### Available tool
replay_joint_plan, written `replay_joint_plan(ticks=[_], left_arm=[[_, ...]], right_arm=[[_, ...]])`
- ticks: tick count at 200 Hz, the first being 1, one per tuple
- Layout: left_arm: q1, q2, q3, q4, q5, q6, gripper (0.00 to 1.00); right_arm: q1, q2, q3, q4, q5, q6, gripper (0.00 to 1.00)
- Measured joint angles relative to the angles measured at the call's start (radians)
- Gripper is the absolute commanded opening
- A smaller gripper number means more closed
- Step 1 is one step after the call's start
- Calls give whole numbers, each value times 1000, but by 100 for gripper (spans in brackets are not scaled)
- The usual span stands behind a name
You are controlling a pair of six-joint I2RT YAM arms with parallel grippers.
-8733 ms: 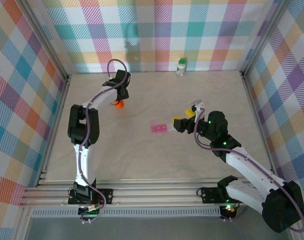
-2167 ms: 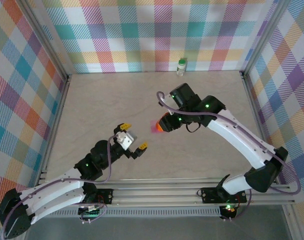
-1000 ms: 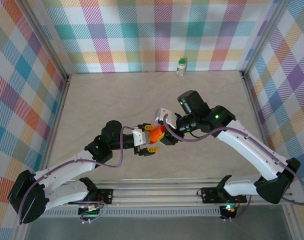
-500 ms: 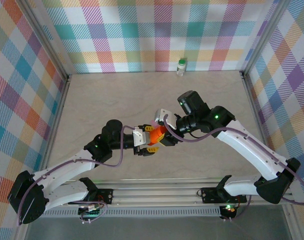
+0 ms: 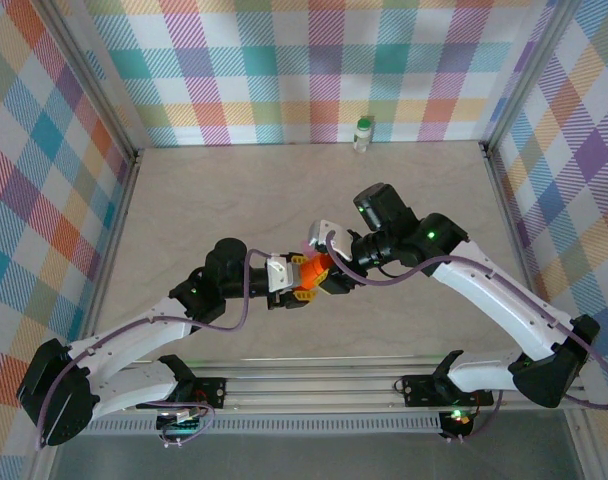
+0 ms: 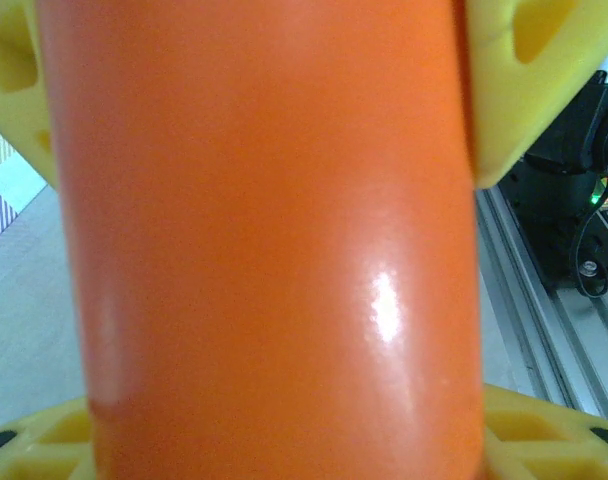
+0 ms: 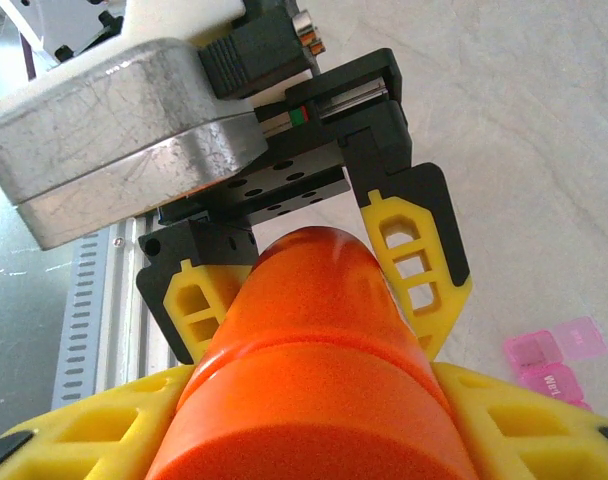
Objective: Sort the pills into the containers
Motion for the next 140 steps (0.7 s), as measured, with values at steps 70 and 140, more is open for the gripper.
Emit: replay_joint_plan(ticks=[70,140], left_arm=[[-1,12,-31,99,-165,-28,0],[-1,156,-42,307,-431,-159,0]], right_arm=[[-37,-21,-2,91,94,84,88],[-85,-98,-19,208,238,309,92]])
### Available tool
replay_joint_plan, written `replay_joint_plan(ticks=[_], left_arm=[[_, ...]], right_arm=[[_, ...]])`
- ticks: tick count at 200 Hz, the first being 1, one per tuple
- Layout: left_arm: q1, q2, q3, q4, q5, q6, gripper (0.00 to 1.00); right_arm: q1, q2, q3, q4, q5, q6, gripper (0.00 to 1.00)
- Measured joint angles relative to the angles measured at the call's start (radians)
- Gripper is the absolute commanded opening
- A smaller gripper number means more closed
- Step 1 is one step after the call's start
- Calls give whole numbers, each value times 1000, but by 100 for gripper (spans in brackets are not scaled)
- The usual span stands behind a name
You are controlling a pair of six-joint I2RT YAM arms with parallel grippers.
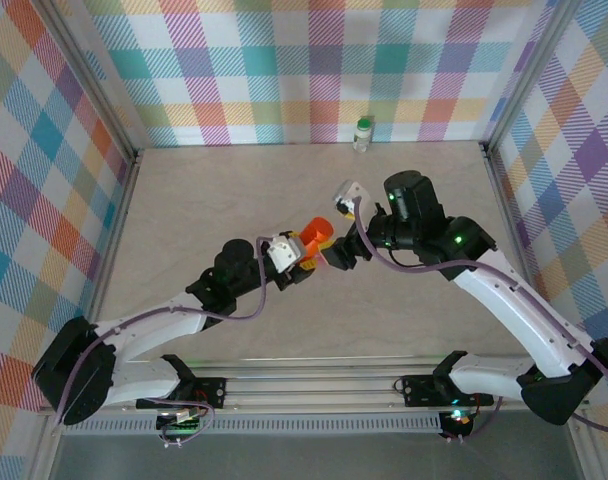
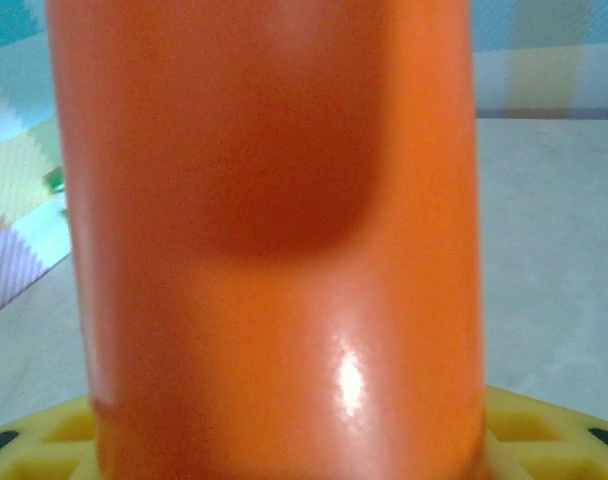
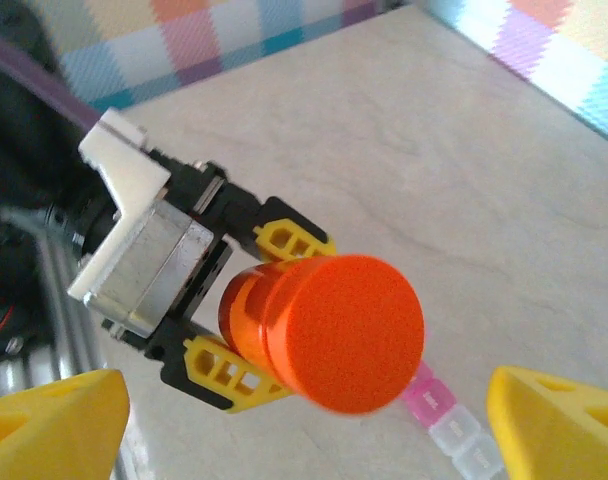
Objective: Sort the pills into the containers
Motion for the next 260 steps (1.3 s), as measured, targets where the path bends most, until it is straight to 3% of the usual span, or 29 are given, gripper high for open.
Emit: replay_joint_plan(ticks=[57,116,161,222,260], left_arm=[[0,168,38,156,-201,-91,0],[-16,256,94,275,-262,-101,0],[-34,272,94,310,-246,-81,0],[-47,272,90,330,-248,-66,0],[-23,200,54,277,-86,-54,0]], right_arm=[[0,61,-1,133,229,380,92],[-1,219,43,182,268,549,83],[-1,245,45,212,255,599,55],[-6,224,8,261,210,624,27],[-19,103,-146,369,89,521,15]])
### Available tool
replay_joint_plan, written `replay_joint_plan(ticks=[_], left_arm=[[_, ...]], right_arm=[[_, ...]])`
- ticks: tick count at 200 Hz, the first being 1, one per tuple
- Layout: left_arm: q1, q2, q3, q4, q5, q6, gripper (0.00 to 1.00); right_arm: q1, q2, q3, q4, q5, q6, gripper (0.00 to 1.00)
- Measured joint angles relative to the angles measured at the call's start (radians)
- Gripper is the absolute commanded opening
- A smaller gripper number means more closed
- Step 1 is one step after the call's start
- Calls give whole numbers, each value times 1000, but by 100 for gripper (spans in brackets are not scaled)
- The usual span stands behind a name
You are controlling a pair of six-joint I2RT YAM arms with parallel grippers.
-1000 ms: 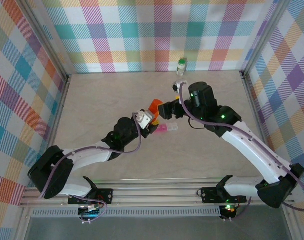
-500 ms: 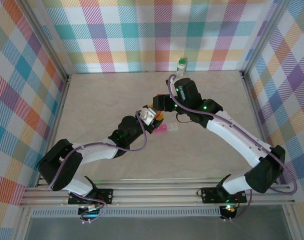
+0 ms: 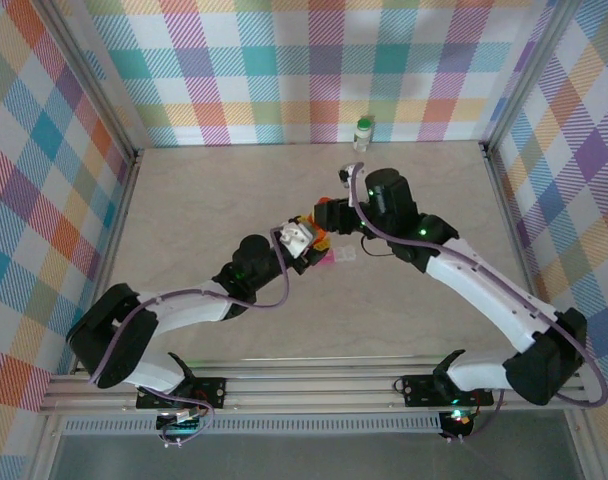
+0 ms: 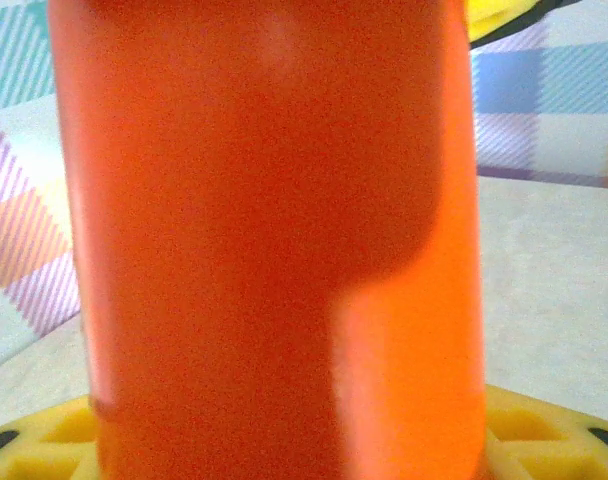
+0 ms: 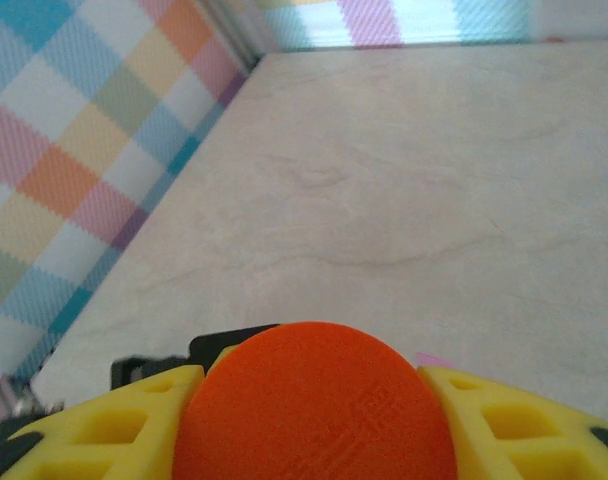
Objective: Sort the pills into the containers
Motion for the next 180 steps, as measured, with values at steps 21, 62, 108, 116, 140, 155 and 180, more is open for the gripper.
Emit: replay_joint_plan(ticks=[21,62,108,116,140,155,180], left_arm=[[37,-132,-31,-83,138,16,0],[89,-385,-57,-269,357,51,0],[100,-451,-62,-357,425,60,0],[103,-446,-62,-364,426,60,0],[106,-424,-62,-369,438,65,0],[101,-409,-62,-373,444,71,0],[101,-396,-63,-373,432,80,0]], right_arm=[[0,-64,-42,56,-127,-100,14],[5,-100,-21,70,-418,-338,12],[0,-53,41,-16,-586,-531,41],[-3,-40,50,-30,-594,-543,51],[-8,-2,81,-61,-608,-562,68],[-6,9,97,-63,-605,-556,77],[-3,1,109,-66,-551,-533,88]])
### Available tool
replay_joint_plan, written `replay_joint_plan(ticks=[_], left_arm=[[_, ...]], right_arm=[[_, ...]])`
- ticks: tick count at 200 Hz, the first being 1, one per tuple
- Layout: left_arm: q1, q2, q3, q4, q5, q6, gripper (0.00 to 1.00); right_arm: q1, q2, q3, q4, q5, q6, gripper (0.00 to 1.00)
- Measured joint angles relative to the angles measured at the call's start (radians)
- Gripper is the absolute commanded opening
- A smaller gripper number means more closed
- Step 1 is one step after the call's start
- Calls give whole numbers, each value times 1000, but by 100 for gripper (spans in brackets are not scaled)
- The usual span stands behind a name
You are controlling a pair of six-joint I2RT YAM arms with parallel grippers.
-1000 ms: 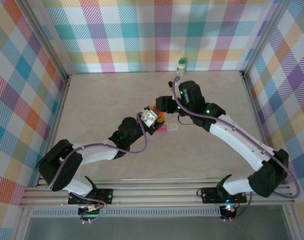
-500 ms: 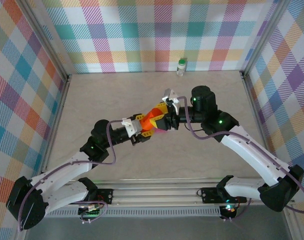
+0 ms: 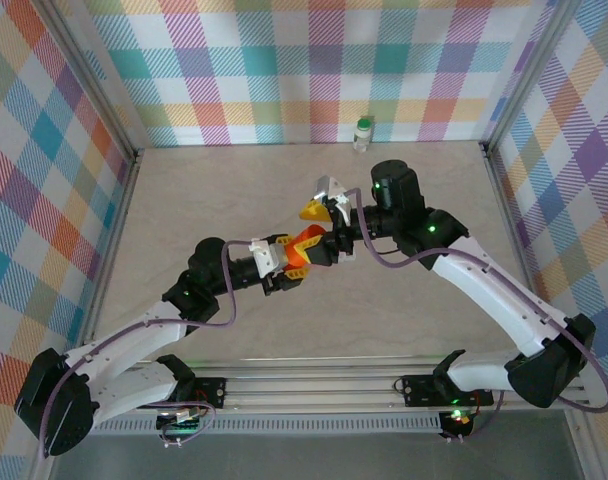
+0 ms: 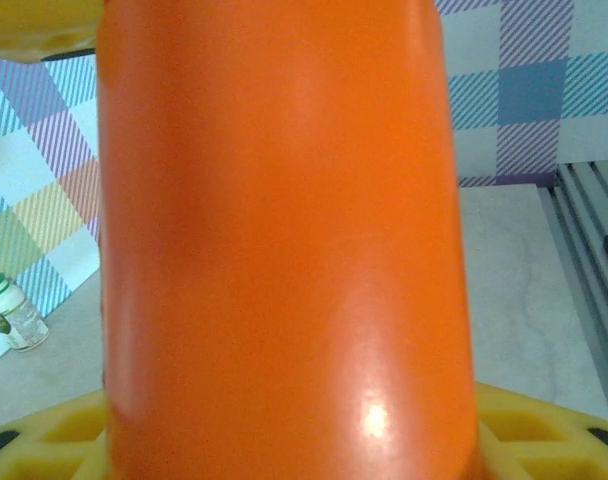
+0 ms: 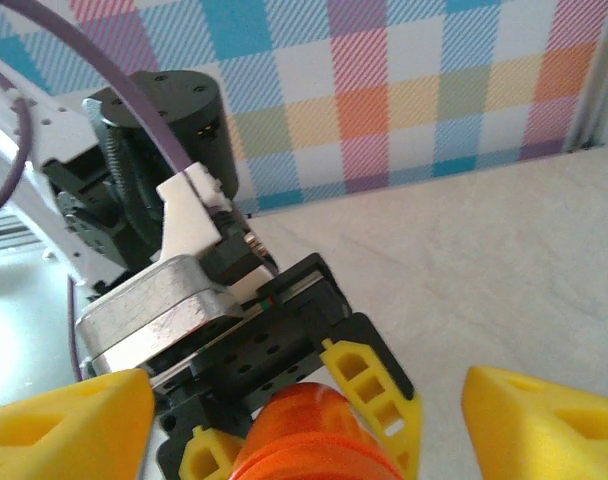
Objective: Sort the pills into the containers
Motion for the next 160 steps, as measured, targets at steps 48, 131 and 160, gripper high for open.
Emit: replay_joint_plan(ticks=[48,131,160], left_arm=[[0,58,-3,42,-82,6,0],[-9,250,-3,224,-353,2,0],[-20,273,-3,259,-397,1,0]], right_arm=[[0,-20,25,-23,175,120,93],[-2,97,99,-40,554,561,87],[-2,164,100,-54,553,624,81]])
